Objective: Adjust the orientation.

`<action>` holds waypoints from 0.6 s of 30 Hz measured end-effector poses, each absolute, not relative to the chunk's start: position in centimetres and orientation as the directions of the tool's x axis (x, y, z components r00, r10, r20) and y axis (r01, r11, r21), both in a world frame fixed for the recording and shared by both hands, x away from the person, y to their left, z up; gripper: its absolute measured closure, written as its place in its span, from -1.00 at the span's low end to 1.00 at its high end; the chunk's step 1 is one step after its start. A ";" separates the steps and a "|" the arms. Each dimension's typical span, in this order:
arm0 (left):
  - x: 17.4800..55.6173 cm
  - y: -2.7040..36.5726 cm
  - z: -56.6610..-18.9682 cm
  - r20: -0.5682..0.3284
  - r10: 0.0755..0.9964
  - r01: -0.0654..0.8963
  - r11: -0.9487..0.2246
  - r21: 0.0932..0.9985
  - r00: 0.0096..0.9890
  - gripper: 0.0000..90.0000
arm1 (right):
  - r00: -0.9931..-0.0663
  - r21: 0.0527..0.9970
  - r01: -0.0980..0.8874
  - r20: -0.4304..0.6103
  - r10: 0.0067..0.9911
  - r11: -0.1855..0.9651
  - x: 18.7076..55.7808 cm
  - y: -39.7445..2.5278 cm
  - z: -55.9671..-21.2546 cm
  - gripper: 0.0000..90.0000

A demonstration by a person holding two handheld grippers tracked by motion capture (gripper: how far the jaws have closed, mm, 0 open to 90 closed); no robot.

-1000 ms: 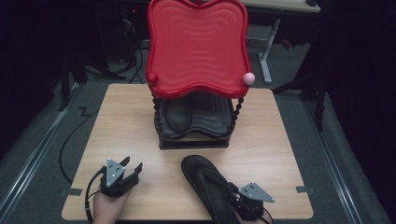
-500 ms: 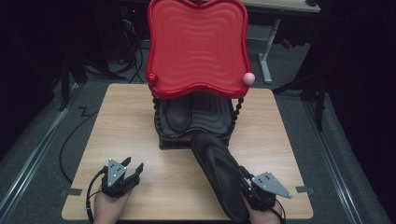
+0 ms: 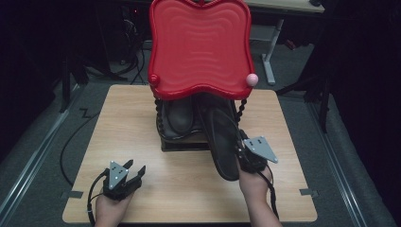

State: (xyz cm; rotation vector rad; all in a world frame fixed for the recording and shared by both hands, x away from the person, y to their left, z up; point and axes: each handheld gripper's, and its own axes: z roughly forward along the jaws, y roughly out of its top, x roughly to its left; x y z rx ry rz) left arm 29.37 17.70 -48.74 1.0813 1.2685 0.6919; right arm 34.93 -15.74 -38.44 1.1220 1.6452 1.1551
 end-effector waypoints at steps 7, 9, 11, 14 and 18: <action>29.2 17.9 -48.6 -0.415 0.883 0.146 0.391 0.909 0.218 0.05 | -0.196 0.969 0.183 -0.131 0.972 0.167 38.3 -13.1 -38.5 0.80; 29.2 17.9 -48.6 -0.416 0.882 0.149 0.391 0.908 0.221 0.05 | -0.178 0.970 0.180 -0.131 0.975 0.163 39.1 -12.7 -38.3 0.79; 29.3 17.9 -48.6 -0.419 0.880 0.153 0.393 0.907 0.224 0.05 | -0.148 0.973 0.171 -0.132 0.980 0.157 40.0 -12.3 -38.2 0.79; 29.3 18.0 -48.6 -0.425 0.876 0.156 0.398 0.904 0.228 0.06 | -0.131 0.972 0.175 -0.134 0.982 0.156 41.1 -11.8 -38.3 0.78; 29.4 17.9 -48.6 -0.432 0.870 0.162 0.403 0.901 0.238 0.06 | -0.148 0.957 0.227 -0.149 0.978 0.180 42.3 -11.0 -39.6 0.76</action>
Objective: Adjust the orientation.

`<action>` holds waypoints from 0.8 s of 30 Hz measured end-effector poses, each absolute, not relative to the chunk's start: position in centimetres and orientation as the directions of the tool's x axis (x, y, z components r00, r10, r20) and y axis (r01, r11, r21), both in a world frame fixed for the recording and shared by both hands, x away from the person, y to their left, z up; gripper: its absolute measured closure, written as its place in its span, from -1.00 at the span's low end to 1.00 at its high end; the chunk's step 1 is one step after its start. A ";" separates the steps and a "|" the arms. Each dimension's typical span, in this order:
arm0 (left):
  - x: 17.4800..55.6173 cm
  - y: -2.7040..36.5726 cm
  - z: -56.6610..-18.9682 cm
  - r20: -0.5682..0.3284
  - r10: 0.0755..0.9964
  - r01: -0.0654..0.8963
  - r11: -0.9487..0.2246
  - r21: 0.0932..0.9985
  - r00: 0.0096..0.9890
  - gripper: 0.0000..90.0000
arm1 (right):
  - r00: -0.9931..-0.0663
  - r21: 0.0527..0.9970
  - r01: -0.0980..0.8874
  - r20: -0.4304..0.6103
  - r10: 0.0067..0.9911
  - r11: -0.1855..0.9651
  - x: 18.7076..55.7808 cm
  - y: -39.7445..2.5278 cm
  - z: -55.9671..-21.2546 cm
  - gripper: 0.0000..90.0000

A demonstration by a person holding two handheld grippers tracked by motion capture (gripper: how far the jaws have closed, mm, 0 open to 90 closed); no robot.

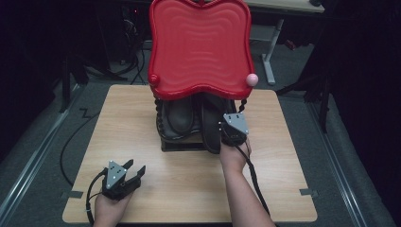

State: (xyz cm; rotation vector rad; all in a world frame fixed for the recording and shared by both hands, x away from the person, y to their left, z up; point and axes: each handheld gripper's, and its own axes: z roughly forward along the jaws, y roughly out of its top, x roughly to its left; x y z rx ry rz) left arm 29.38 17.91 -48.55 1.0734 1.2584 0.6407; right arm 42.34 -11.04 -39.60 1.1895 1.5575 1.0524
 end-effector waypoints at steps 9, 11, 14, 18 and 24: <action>30.2 16.1 -45.8 -0.430 0.849 0.121 0.413 0.903 0.308 0.06 | -0.186 0.954 0.244 -0.129 0.974 0.173 42.4 -11.4 -39.9 0.69; 31.2 15.7 -44.4 -0.460 0.831 0.108 0.450 0.886 0.312 0.07 | -0.197 0.952 0.249 -0.127 0.972 0.175 42.5 -11.5 -39.9 0.68; 33.0 15.3 -42.7 -0.425 0.852 0.058 0.429 0.901 0.306 0.08 | -0.212 0.951 0.251 -0.128 0.969 0.180 42.6 -11.7 -40.0 0.68; 35.5 14.6 -40.3 -0.407 0.863 -0.007 0.428 0.904 0.300 0.05 | -0.228 0.952 0.247 -0.125 0.966 0.181 42.6 -12.0 -40.1 0.68; 39.0 13.0 -37.9 -0.410 0.862 -0.031 0.438 0.898 0.298 0.05 | -0.250 0.953 0.242 -0.119 0.961 0.181 42.8 -12.3 -40.1 0.68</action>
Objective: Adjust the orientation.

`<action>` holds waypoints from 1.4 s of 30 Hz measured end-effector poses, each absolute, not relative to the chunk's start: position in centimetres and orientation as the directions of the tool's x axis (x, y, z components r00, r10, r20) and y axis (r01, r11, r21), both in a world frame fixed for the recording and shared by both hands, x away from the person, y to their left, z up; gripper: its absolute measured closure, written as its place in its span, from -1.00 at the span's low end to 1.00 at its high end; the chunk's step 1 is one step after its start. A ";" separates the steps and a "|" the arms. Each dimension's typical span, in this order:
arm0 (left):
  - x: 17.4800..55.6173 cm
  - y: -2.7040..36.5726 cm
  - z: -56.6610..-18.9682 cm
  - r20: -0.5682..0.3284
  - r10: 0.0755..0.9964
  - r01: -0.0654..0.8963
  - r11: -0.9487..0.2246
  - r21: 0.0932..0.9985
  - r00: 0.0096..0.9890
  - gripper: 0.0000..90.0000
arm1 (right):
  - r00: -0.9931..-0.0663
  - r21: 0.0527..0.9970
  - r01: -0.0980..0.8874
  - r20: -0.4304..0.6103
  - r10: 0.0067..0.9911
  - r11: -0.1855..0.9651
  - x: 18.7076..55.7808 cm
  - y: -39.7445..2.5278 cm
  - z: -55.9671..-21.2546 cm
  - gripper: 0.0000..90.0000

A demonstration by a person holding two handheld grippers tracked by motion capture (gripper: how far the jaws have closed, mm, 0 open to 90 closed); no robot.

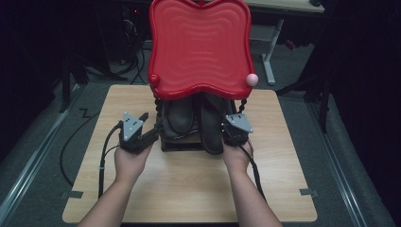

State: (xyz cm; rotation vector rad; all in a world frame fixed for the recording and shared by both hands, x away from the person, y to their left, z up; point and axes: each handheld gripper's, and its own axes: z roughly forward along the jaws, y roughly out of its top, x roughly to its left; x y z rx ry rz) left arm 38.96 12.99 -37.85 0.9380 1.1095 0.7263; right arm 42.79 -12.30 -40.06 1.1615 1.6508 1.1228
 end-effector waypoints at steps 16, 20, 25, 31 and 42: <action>40.4 11.1 -37.7 -0.388 0.882 -0.061 0.417 0.907 0.268 0.68 | -0.321 0.952 0.254 -0.081 0.943 0.169 42.6 -13.0 -39.8 0.41; 40.4 11.0 -37.7 -0.381 0.885 -0.066 0.411 0.909 0.267 0.68 | -0.335 0.958 0.238 -0.072 0.940 0.158 42.0 -13.0 -39.4 0.20; 40.3 11.0 -37.7 -0.376 0.888 -0.071 0.407 0.911 0.263 0.68 | -0.389 0.962 0.235 -0.040 0.920 0.141 39.5 -13.8 -39.1 0.02; 40.3 10.9 -37.8 -0.372 0.892 -0.079 0.403 0.912 0.255 0.68 | -0.503 0.941 0.286 -0.014 0.864 0.182 33.3 -15.3 -42.0 -0.10; 40.3 10.8 -37.9 -0.353 0.900 -0.086 0.385 0.919 0.256 0.69 | -0.553 0.925 0.290 -0.046 0.832 0.244 32.6 -13.1 -44.7 0.47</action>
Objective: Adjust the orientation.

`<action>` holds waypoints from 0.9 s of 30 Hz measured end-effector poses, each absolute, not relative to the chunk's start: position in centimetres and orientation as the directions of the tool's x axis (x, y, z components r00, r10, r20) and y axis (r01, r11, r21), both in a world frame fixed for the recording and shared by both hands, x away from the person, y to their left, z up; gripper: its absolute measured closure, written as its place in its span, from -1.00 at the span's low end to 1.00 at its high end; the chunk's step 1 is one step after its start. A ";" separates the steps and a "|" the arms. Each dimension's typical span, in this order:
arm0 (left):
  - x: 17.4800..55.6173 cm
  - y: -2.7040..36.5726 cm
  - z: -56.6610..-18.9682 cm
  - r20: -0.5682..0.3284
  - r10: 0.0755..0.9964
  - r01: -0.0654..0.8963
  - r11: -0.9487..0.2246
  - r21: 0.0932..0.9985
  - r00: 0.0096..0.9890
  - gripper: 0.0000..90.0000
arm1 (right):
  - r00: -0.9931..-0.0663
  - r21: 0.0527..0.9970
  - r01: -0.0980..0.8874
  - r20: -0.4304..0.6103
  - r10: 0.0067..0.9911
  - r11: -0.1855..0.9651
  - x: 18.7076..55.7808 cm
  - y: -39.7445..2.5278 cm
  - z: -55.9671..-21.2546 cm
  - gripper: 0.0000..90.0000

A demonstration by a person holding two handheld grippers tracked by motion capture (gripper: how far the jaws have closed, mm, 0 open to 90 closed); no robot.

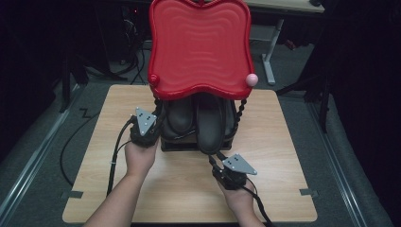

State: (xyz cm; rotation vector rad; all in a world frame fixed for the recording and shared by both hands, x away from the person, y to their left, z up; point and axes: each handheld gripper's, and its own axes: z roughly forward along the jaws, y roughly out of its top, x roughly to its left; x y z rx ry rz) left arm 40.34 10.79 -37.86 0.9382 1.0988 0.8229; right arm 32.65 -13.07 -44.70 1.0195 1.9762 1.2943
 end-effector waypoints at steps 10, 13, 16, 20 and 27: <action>40.3 11.0 -37.8 -0.356 0.896 -0.075 0.388 0.919 0.267 0.69 | -0.533 0.932 0.280 -0.047 0.845 0.228 34.5 -10.6 -44.0 0.47; 40.3 11.0 -37.8 -0.358 0.894 -0.076 0.390 0.918 0.268 0.69 | -0.524 0.935 0.278 -0.045 0.850 0.221 35.1 -10.3 -43.8 0.48; 40.3 11.0 -37.9 -0.354 0.896 -0.077 0.386 0.919 0.270 0.68 | -0.520 0.934 0.272 -0.058 0.852 0.229 35.5 -10.1 -43.6 0.48; 40.3 11.0 -37.9 -0.350 0.897 -0.079 0.383 0.920 0.271 0.68 | -0.510 0.935 0.267 -0.068 0.857 0.233 36.1 -10.0 -43.4 0.48; 40.3 11.0 -37.9 -0.346 0.898 -0.081 0.380 0.921 0.273 0.68 | -0.488 0.936 0.258 -0.089 0.868 0.241 37.4 -10.0 -42.9 0.47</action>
